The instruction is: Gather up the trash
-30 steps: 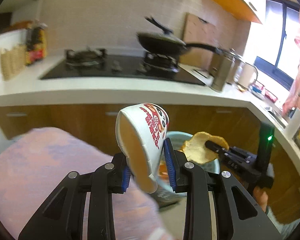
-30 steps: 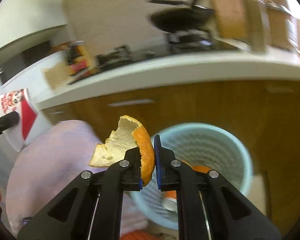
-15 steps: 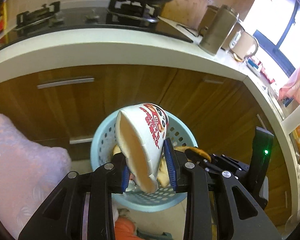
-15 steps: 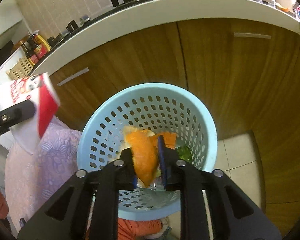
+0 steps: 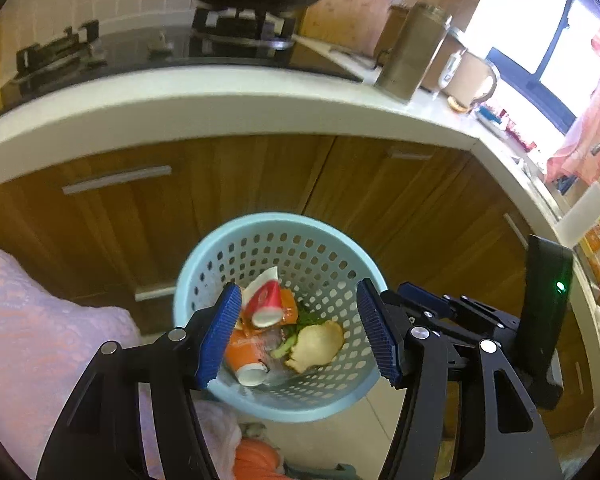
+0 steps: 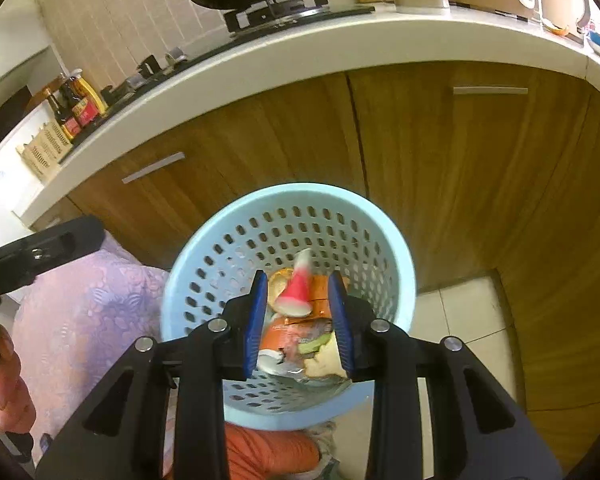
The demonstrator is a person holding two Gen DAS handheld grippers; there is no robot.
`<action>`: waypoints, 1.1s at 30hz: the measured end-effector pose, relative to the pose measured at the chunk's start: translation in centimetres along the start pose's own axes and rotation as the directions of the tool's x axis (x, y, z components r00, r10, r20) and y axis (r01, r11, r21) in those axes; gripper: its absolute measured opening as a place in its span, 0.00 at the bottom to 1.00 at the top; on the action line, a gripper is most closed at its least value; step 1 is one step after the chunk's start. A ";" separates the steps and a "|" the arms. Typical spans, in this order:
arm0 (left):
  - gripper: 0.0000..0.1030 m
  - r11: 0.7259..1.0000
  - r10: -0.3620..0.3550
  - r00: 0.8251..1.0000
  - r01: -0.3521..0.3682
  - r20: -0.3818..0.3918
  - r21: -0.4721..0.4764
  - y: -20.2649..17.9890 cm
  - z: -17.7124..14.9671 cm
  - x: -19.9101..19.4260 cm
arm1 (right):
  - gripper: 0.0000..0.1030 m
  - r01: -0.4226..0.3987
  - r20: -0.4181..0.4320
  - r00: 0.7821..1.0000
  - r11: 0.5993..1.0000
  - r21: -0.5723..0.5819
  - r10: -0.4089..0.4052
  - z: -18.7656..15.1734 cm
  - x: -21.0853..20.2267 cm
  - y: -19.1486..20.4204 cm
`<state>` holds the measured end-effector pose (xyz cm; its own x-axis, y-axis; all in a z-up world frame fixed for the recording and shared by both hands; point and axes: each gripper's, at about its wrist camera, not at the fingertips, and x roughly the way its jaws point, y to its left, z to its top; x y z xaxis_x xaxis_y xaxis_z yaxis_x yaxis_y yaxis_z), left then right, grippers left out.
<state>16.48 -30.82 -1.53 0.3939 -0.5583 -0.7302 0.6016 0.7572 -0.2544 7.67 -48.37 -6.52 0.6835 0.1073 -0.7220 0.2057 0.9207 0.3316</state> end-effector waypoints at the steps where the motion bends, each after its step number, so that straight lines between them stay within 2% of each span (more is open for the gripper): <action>1: 0.60 1.000 -0.006 1.000 0.006 0.020 0.011 0.2 -0.3 -1.2 | 0.28 -0.006 0.008 1.000 1.000 -0.014 0.006 -0.1 -0.5 0.7; 2: 0.62 1.000 -0.006 0.999 0.005 0.041 0.024 0.4 -0.7 -2.5 | 0.28 -0.005 0.016 1.000 1.000 -0.023 0.005 -0.2 -1.0 1.1; 4: 0.67 0.998 0.015 0.997 -0.020 0.082 0.056 0.8 -1.4 -4.9 | 0.37 -0.010 0.056 0.998 0.998 -0.064 0.014 -0.5 -2.5 2.9; 5: 0.68 0.998 0.024 0.995 -0.030 0.096 0.064 1.0 -1.7 -5.7 | 0.49 -0.007 0.073 0.997 0.997 -0.078 0.013 -0.6 -3.1 3.6; 6: 0.69 0.996 0.033 0.992 -0.042 0.123 0.073 1.3 -2.2 -7.1 | 0.54 -0.002 0.093 0.996 0.996 -0.093 0.011 -0.7 -3.7 4.4; 11: 0.74 0.992 0.052 0.969 -0.077 0.240 0.097 3.0 -4.7 -12.4 | 0.56 0.037 0.183 0.983 0.978 -0.203 0.000 -1.8 -6.6 9.3; 12: 0.75 0.990 0.060 0.960 -0.093 0.274 0.108 3.3 -5.5 -13.5 | 0.66 0.050 0.199 0.980 0.977 -0.209 -0.008 -1.9 -7.0 9.9; 13: 0.76 0.987 0.067 0.951 -0.107 0.302 0.120 3.5 -6.1 -14.4 | 0.70 0.066 0.222 0.975 0.974 -0.216 -0.016 -2.2 -7.5 10.6; 18: 0.77 0.977 0.123 0.899 -0.183 0.420 0.107 5.3 -8.3 -17.1 | 0.71 0.170 0.345 0.935 0.958 -0.229 -0.083 -3.9 -8.8 13.5; 19: 0.77 0.978 0.134 0.892 -0.189 0.432 0.086 5.8 -8.6 -17.2 | 0.71 0.175 0.351 0.932 0.958 -0.228 -0.086 -4.0 -8.7 13.8; 22: 0.77 0.984 0.146 0.886 -0.177 0.441 0.030 7.3 -9.4 -17.2 | 0.74 0.163 0.364 0.929 0.962 -0.219 -0.074 -4.3 -8.7 14.5; 24: 0.78 0.978 0.182 0.868 -0.209 0.462 0.008 7.9 -10.1 -17.3 | 0.76 0.180 0.389 0.917 0.961 -0.210 -0.087 -4.6 -8.7 15.0; 26: 0.78 0.964 0.243 0.850 -0.266 0.468 -0.018 8.3 -10.4 -17.0 | 0.76 0.189 0.391 0.915 0.961 -0.202 -0.097 -4.9 -8.4 15.5; 28: 0.78 0.960 0.262 0.846 -0.278 0.463 -0.035 8.7 -10.5 -17.0 | 0.76 0.185 0.389 0.916 0.964 -0.191 -0.099 -5.1 -8.2 15.7; 32: 0.79 0.942 0.307 0.822 -0.334 0.479 -0.032 8.7 -10.9 -17.4 | 0.76 0.179 0.381 0.918 0.971 -0.160 -0.107 -5.1 -7.9 15.7; 33: 0.80 0.944 0.302 0.823 -0.330 0.481 -0.028 8.7 -11.0 -17.4 | 0.76 0.177 0.379 0.919 0.972 -0.153 -0.108 -5.2 -7.8 15.7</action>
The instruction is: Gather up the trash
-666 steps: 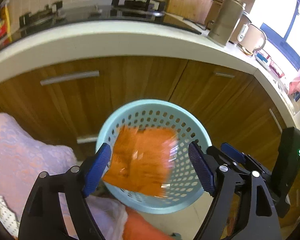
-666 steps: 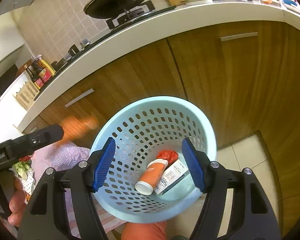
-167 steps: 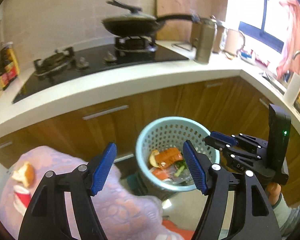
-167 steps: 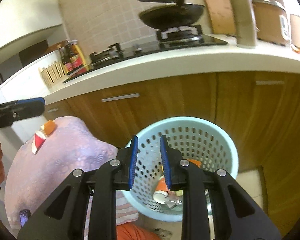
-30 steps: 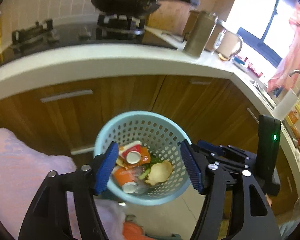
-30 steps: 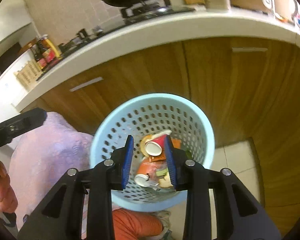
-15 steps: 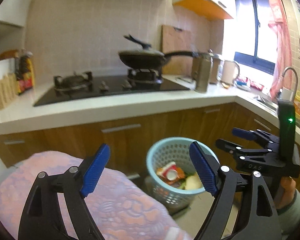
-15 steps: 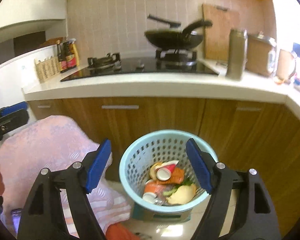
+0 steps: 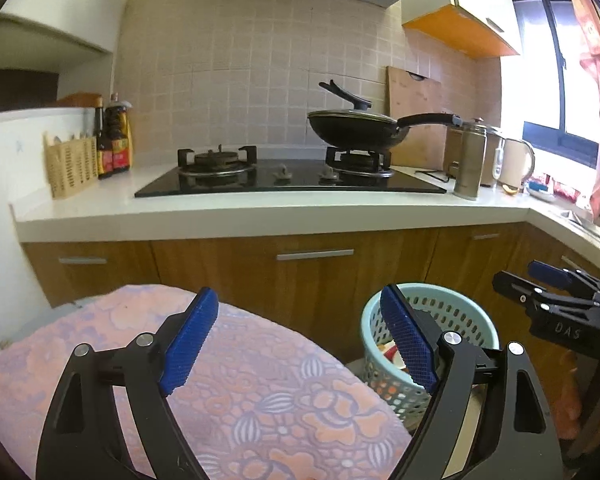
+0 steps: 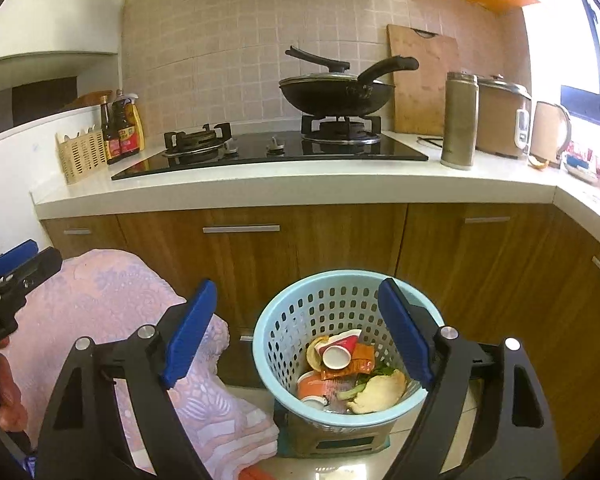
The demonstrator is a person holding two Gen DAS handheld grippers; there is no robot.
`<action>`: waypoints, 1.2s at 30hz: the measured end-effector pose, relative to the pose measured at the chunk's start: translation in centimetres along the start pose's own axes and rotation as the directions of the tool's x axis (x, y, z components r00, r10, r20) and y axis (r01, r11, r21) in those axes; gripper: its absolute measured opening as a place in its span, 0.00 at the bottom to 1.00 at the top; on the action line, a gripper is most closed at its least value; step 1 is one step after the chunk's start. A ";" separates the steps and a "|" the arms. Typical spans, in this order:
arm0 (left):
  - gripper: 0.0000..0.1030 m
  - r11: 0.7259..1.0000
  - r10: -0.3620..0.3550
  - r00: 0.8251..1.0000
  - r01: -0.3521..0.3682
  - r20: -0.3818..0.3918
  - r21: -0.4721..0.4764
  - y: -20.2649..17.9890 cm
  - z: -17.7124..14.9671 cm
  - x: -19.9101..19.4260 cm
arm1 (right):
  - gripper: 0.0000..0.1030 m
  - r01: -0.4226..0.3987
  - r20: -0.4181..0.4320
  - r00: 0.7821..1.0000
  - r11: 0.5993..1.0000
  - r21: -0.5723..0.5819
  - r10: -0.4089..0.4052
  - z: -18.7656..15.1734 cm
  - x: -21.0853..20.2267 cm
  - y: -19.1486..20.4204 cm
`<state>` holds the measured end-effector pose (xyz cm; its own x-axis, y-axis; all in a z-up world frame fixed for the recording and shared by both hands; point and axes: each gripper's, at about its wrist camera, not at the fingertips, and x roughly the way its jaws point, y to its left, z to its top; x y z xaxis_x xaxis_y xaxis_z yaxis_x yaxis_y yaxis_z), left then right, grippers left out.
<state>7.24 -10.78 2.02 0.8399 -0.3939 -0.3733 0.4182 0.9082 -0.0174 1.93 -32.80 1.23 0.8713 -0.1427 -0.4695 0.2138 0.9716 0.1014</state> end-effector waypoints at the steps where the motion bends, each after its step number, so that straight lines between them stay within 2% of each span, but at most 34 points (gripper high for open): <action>1: 0.80 1.000 -0.007 1.000 0.007 0.002 -0.006 0.1 0.0 0.0 | 0.76 -0.001 0.002 1.000 1.000 0.004 0.001 0.0 0.0 -0.1; 7: 0.80 1.000 0.004 1.000 -0.004 0.006 0.008 -0.3 -0.3 -0.1 | 0.76 0.030 0.025 0.999 0.999 -0.028 -0.029 -0.3 -0.3 0.6; 14: 0.82 1.000 0.012 1.000 -0.012 0.021 0.003 -0.3 -0.2 -0.7 | 0.80 0.027 0.023 0.999 0.999 -0.043 -0.026 -0.6 -0.5 1.5; 36: 0.83 1.000 0.021 0.999 -0.021 0.030 0.003 -0.6 -0.4 -0.9 | 0.80 0.032 0.033 0.999 0.999 -0.037 -0.031 -0.5 -1.0 1.4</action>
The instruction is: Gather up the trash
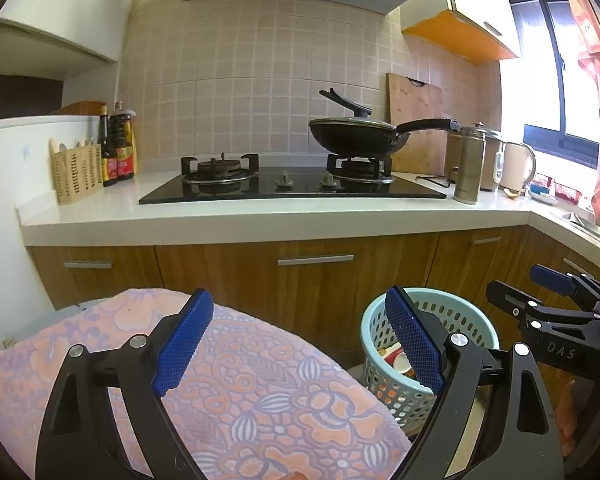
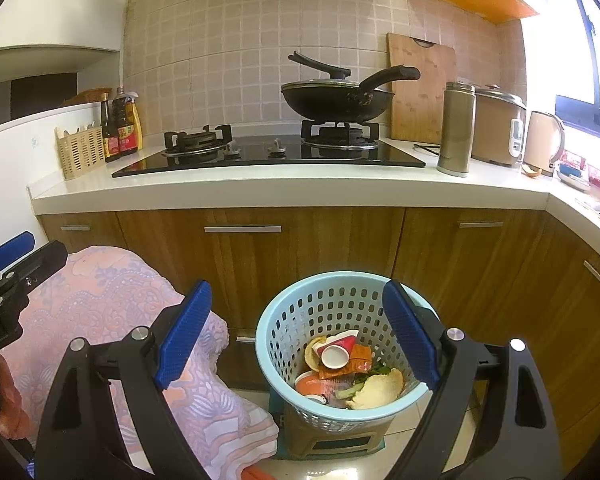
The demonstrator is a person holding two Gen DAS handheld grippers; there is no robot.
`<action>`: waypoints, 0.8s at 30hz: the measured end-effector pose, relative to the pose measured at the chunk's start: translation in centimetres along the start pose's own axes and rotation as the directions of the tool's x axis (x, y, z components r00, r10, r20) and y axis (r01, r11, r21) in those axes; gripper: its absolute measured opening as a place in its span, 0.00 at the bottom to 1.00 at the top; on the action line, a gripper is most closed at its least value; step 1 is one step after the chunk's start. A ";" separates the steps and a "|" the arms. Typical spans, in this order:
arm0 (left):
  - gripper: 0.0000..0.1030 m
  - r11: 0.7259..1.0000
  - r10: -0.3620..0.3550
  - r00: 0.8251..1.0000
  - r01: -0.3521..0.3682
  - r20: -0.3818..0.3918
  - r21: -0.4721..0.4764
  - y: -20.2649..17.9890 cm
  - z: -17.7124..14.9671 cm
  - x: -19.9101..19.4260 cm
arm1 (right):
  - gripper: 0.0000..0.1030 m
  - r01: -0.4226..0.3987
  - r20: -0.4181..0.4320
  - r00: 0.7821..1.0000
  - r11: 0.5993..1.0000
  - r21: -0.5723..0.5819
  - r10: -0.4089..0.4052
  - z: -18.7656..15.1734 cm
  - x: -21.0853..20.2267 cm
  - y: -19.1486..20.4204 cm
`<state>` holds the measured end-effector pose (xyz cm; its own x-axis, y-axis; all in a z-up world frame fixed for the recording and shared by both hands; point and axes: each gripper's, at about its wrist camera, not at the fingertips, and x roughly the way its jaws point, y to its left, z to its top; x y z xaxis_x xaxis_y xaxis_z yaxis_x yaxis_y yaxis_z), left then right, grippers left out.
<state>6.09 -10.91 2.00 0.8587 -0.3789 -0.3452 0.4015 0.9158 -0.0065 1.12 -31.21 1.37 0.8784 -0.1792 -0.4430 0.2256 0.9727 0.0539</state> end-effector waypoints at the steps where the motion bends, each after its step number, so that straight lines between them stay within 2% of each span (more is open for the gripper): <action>1: 0.83 1.000 0.001 1.000 -0.001 0.000 0.000 0.0 0.0 0.0 | 0.80 0.002 0.000 1.000 1.000 0.001 -0.002 0.0 0.0 0.0; 24: 0.86 1.000 0.017 1.000 -0.017 0.004 -0.007 0.1 -0.1 -0.2 | 0.81 0.009 0.005 1.000 1.000 0.008 -0.009 -0.2 -0.1 -0.2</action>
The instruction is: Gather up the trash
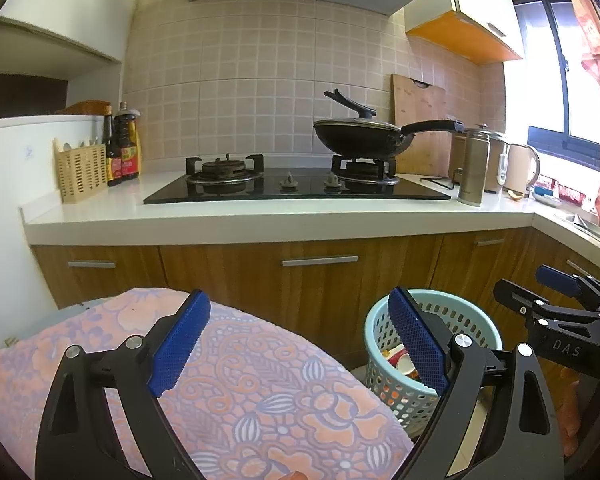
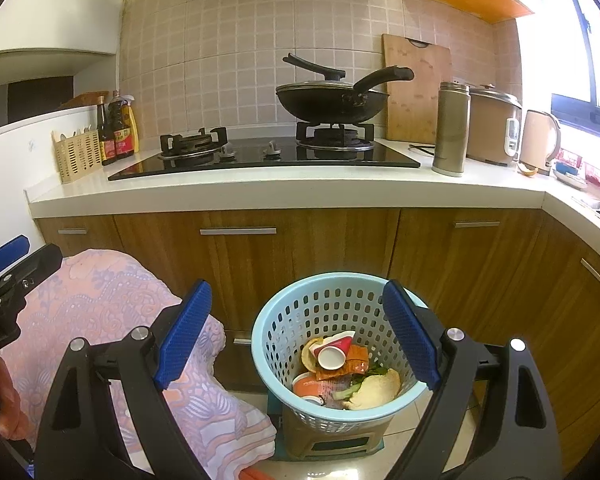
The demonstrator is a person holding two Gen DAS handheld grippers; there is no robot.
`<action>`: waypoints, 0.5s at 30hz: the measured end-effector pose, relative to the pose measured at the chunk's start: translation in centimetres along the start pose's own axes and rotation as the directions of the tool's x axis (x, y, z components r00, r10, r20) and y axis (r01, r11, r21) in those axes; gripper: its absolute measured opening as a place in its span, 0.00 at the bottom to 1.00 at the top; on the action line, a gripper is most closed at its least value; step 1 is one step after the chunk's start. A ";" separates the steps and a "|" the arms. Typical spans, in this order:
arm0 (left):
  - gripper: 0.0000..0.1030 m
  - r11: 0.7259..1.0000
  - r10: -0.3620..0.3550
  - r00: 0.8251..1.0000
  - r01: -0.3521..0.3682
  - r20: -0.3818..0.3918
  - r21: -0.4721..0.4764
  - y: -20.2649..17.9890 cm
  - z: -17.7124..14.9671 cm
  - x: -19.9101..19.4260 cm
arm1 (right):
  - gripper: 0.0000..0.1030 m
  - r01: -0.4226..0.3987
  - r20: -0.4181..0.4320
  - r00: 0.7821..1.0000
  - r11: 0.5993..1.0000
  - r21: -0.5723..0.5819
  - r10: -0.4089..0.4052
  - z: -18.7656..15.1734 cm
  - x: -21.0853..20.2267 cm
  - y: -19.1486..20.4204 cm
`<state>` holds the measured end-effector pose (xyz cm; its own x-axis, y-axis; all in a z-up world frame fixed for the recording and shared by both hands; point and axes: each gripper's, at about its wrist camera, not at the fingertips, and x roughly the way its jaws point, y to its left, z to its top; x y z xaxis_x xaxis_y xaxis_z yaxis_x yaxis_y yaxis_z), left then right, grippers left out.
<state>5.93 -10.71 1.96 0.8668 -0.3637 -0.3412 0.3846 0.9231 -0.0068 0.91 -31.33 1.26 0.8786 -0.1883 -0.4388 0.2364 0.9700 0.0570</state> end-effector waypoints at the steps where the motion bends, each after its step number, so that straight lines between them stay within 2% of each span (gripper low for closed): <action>1: 0.86 1.000 0.001 1.000 -0.001 0.000 0.000 0.0 0.0 0.0 | 0.81 0.000 0.000 1.000 1.000 0.000 0.000 0.0 0.0 0.0; 15: 0.86 1.000 0.006 1.000 -0.006 -0.004 0.001 -0.1 0.0 0.0 | 0.81 0.004 0.001 1.000 1.000 0.002 -0.004 0.0 0.2 -0.1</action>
<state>5.87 -10.77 1.93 0.8681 -0.3573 -0.3447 0.3792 0.9253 -0.0041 1.02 -31.50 1.19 0.8779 -0.1926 -0.4384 0.2410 0.9689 0.0568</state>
